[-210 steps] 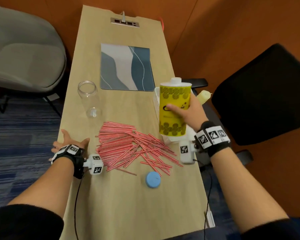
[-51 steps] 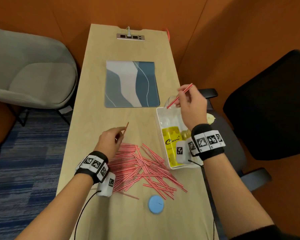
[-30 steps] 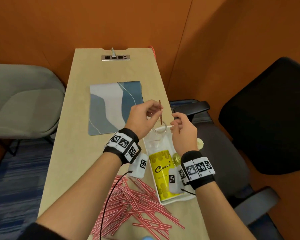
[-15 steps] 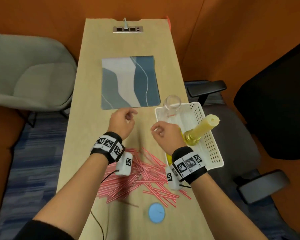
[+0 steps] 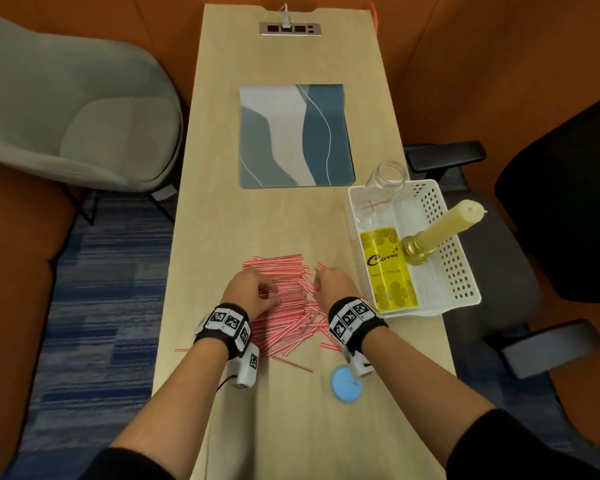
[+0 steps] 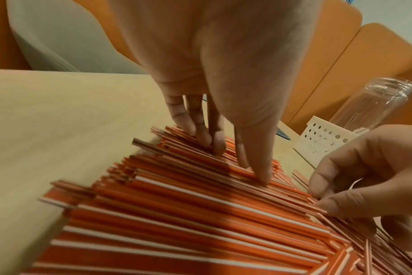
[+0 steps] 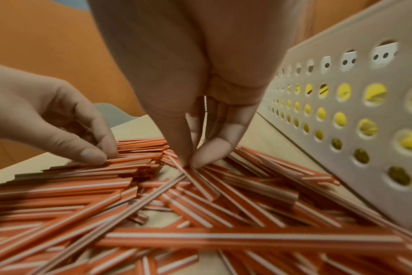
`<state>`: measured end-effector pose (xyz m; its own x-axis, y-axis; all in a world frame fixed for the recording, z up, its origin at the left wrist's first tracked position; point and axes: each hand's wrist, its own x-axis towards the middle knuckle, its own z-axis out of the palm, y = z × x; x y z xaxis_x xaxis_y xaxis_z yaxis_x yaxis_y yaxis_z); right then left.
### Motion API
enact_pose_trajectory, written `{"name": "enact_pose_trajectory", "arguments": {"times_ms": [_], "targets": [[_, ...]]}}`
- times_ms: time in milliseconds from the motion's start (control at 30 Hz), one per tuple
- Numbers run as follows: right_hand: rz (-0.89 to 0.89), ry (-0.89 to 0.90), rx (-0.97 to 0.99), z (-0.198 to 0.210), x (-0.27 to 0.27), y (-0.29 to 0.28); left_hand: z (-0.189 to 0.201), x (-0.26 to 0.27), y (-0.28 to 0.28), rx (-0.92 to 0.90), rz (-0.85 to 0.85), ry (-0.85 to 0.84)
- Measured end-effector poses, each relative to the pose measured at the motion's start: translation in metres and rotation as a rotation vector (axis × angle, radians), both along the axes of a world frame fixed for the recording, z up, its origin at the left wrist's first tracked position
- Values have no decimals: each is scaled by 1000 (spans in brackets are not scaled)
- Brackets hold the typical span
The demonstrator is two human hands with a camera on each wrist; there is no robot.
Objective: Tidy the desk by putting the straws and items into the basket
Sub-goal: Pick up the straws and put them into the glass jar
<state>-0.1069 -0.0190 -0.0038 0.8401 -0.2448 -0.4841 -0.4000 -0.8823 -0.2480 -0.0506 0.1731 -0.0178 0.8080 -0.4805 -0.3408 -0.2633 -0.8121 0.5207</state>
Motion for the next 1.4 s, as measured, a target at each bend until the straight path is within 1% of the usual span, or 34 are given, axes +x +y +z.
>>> {"name": "enact_pose_trajectory", "arguments": {"times_ms": [133, 267, 367, 433, 567, 600, 667, 733, 767, 800, 900, 967, 1000, 1100, 1267, 1333, 1400], "targets": [[-44, 4, 34, 2, 0, -1, -3, 0, 2, -44, -29, -10], [60, 61, -5, 7, 6, -4, -2, 0, 3, -4, -109, -32], [123, 99, -65, 17, 7, -6, -1, 2, 3, 18, -160, -54], [124, 115, -79, 25, 7, -9, 1, 3, 1, 29, -182, -49], [113, 129, -20, 52, 5, -18, 5, 5, -3, 38, -217, -51], [109, 97, 29, 62, 5, -22, 7, 6, -3, 28, -210, -57], [51, -18, 188, 85, 6, -34, 13, 10, -7, -14, -178, -78], [-69, -178, 357, 114, 11, -51, 26, 16, -14, -131, -109, -111], [-139, -275, 405, 128, 14, -61, 35, 19, -19, -203, -68, -138], [-197, -390, 415, 141, 18, -72, 44, 25, -26, -267, -30, -160], [-299, -760, 303, 171, 35, -111, 76, 46, -52, -468, 66, -201], [-380, -892, 272, 175, 47, -134, 96, 62, -73, -593, 118, -227], [-411, -913, 247, 173, 52, -143, 106, 68, -84, -639, 134, -235], [-422, -853, 172, 159, 66, -159, 132, 84, -118, -741, 132, -247], [-390, -699, 178, 132, 76, -165, 156, 98, -161, -801, 54, -321], [-402, -696, 211, 125, 75, -167, 161, 100, -175, -814, 21, -333], [-422, -734, 243, 122, 72, -169, 163, 101, -189, -821, -3, -322]]}}
